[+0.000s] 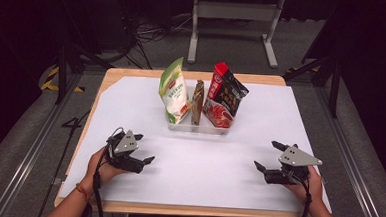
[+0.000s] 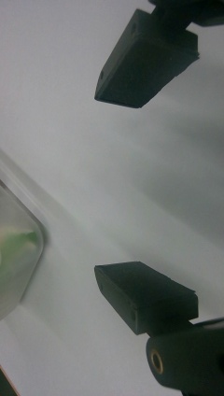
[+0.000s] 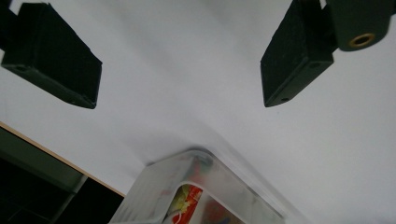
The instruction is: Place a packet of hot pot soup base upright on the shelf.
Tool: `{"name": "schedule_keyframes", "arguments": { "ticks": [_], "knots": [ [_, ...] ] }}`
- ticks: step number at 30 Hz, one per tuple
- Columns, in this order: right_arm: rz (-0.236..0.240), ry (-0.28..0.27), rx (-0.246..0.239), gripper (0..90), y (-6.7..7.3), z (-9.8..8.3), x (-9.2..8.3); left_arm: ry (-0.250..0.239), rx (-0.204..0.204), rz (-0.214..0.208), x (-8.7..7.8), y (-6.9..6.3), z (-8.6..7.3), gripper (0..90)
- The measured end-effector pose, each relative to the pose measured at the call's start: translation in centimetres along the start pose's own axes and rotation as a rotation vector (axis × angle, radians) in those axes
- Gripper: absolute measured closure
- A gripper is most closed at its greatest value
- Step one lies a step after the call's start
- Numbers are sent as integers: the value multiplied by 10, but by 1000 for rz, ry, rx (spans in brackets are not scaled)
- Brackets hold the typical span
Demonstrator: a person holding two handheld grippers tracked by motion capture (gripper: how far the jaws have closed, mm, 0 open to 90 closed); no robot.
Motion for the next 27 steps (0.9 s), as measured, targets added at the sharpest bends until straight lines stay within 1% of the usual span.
{"name": "schedule_keyframes", "arguments": {
  "ticks": [2, 4, 10, 12, 14, 16, 18, 21, 23, 24, 25, 26, 27],
  "knots": [
    [3, -9, 22, 131, 0, -5, -2, -1, 1, -1, 0, 0, 0, 154],
    [-6, -6, 28, 132, 0, -8, -4, 0, 1, -1, 0, 0, 0, 154],
    [-18, -23, 63, 137, 1, -18, -13, -1, 0, -5, 0, -1, 0, 154],
    [-21, -24, 66, 136, 1, -20, -14, -1, 0, -4, -1, -1, 0, 154],
    [-39, -32, 77, 137, 0, -23, -19, -4, 0, -5, -1, 0, 0, 154],
    [-45, -44, 89, 138, -1, -25, -23, -5, -2, -7, -1, -1, 0, 153],
    [-64, -43, 110, 138, -3, -29, -27, -4, 5, -9, -1, -1, -1, 153],
    [-78, -53, 139, 138, -7, -35, -32, -8, 10, -14, -1, -2, 0, 152],
    [-93, -59, 151, 138, -9, -38, -35, -11, 15, -15, -1, -2, 0, 152],
    [-93, -59, 151, 138, -9, -38, -35, -12, 18, -14, -1, -2, 0, 152],
    [-107, -71, 169, 137, -12, -40, -39, -12, 19, -18, 0, -3, 1, 151],
    [-115, -77, 175, 138, -13, -41, -40, -12, 19, -18, 0, -3, 1, 150],
    [-115, -77, 175, 138, -13, -41, -40, -13, 19, -19, 0, -3, 1, 150]
  ]
}}
Point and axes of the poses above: each handheld gripper's, and its own axes: x roughly forward along the jaws, z roughly out of its top, y roughly to its left, the point moved 3 cm from there along x, roughly forward along the jaws, and after that the axes turned 11 degrees about z, right-handed, at the moved point
